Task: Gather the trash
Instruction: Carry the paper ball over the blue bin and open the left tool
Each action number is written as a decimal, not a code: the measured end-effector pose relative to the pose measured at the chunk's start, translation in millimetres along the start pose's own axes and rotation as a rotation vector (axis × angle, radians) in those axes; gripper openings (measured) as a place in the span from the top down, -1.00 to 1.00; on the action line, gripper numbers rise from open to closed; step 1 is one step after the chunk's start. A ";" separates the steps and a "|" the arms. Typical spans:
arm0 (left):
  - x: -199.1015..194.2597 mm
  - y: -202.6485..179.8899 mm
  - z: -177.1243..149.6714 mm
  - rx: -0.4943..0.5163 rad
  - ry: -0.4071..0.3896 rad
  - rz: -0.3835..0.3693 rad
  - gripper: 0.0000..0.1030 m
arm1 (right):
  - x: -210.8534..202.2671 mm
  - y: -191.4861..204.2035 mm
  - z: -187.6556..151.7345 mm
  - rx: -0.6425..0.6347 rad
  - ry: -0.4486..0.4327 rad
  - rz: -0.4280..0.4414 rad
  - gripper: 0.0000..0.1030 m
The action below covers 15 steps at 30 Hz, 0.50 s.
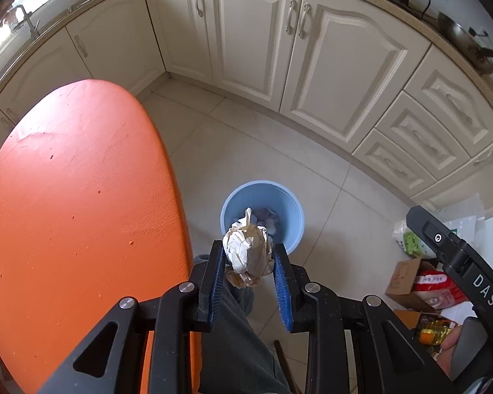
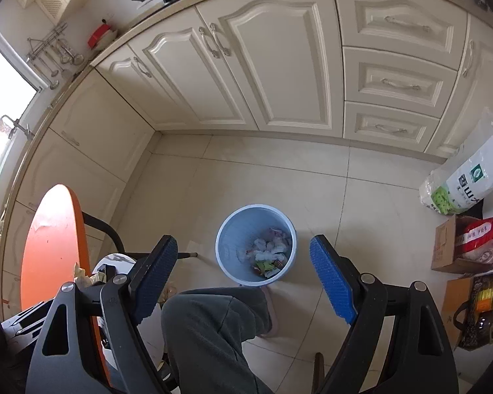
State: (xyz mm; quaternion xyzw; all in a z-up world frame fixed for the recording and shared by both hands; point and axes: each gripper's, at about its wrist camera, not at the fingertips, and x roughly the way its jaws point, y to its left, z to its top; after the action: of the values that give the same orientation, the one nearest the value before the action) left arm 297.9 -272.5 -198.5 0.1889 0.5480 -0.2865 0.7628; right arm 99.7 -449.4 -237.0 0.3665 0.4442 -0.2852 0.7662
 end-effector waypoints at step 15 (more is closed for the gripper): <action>57.8 -22.9 45.1 0.041 -0.006 -0.017 -0.34 | 52.1 -15.0 17.4 0.026 0.085 0.003 -0.64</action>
State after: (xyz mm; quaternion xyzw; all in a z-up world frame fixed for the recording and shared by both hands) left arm 329.6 -330.5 -237.7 0.1988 0.5413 -0.3048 0.7580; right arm 119.5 -477.9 -282.1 0.3890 0.4718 -0.2740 0.7423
